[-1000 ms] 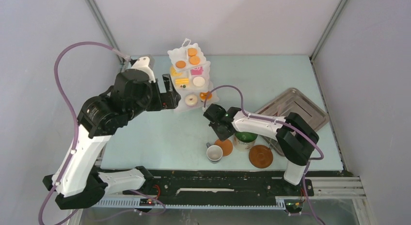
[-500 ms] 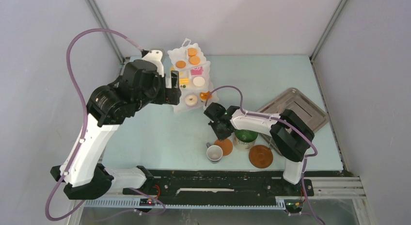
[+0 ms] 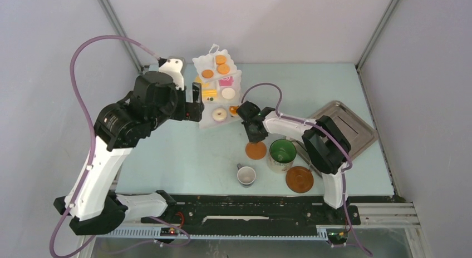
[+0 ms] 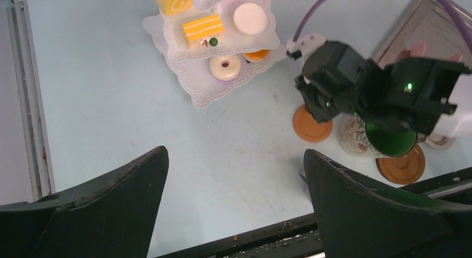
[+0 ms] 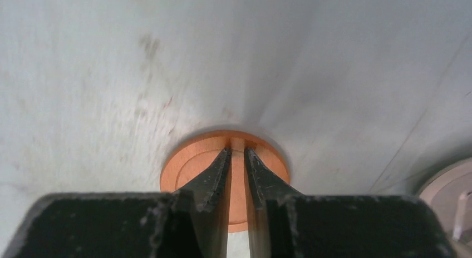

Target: Serve the afternoon tea

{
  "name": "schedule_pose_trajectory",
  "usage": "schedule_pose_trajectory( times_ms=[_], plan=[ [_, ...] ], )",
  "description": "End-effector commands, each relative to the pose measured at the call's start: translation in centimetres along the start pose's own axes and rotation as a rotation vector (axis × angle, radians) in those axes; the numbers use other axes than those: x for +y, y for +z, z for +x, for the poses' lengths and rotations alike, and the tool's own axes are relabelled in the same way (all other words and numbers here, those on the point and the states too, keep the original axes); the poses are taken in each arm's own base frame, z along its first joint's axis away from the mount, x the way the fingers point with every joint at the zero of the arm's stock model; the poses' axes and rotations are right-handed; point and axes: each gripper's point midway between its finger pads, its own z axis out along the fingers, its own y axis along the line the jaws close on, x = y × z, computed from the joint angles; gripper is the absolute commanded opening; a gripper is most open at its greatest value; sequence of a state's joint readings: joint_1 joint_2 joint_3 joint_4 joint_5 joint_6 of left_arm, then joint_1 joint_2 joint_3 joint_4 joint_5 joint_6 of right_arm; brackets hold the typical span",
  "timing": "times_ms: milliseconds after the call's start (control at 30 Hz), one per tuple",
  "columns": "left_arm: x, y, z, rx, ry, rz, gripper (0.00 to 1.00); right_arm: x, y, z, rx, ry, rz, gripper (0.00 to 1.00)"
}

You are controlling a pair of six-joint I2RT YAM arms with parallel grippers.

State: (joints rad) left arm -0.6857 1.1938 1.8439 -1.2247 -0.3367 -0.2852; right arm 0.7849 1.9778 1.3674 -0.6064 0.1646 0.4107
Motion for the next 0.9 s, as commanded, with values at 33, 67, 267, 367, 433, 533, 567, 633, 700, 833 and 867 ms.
schedule_pose_trajectory(
  times_ms=[33, 67, 267, 367, 433, 533, 567, 633, 700, 833, 867],
  plan=[
    [0.5, -0.9, 0.1, -0.036, 0.008, 0.012, 0.98, -3.6, 1.9, -5.7, -0.111, 0.114, 0.083, 0.18],
    [0.6, -0.9, 0.2, -0.037, 0.010, 0.008, 0.98, -4.5, 2.2, -6.3, -0.114, 0.140, 0.095, 0.18],
    [0.9, -1.0, 0.4, -0.042, 0.015, 0.001, 0.98, -7.0, 3.6, -10.2, -0.151, 0.194, 0.120, 0.20],
    [0.7, -1.0, 0.7, -0.037, 0.015, 0.017, 0.98, -8.2, 4.3, -11.8, -0.156, 0.227, 0.132, 0.21],
    [0.7, -1.1, 0.9, -0.038, 0.015, 0.019, 0.98, -8.6, 4.3, -13.4, -0.172, 0.229, 0.135, 0.21],
    [0.7, -1.3, 0.8, -0.045, 0.012, 0.024, 0.98, -9.4, 4.1, -15.2, -0.179, 0.219, 0.147, 0.22],
    [0.6, -1.3, 0.8, -0.044, 0.012, 0.030, 0.98, -9.9, 4.0, -15.6, -0.178, 0.219, 0.155, 0.22],
    [0.5, -1.4, 0.8, -0.048, 0.010, 0.037, 0.98, -10.4, 3.4, -16.7, -0.194, 0.226, 0.153, 0.23],
    [0.4, -1.5, 0.7, -0.052, 0.009, 0.042, 0.98, -10.7, 2.7, -17.6, -0.209, 0.228, 0.143, 0.24],
    [0.4, -1.6, 0.4, -0.060, 0.003, 0.046, 0.98, -10.6, -1.1, -19.2, -0.236, 0.198, 0.131, 0.30],
    [0.3, -1.6, 0.4, -0.060, 0.003, 0.049, 0.98, -10.3, -2.5, -19.2, -0.227, 0.191, 0.114, 0.32]
  ],
)
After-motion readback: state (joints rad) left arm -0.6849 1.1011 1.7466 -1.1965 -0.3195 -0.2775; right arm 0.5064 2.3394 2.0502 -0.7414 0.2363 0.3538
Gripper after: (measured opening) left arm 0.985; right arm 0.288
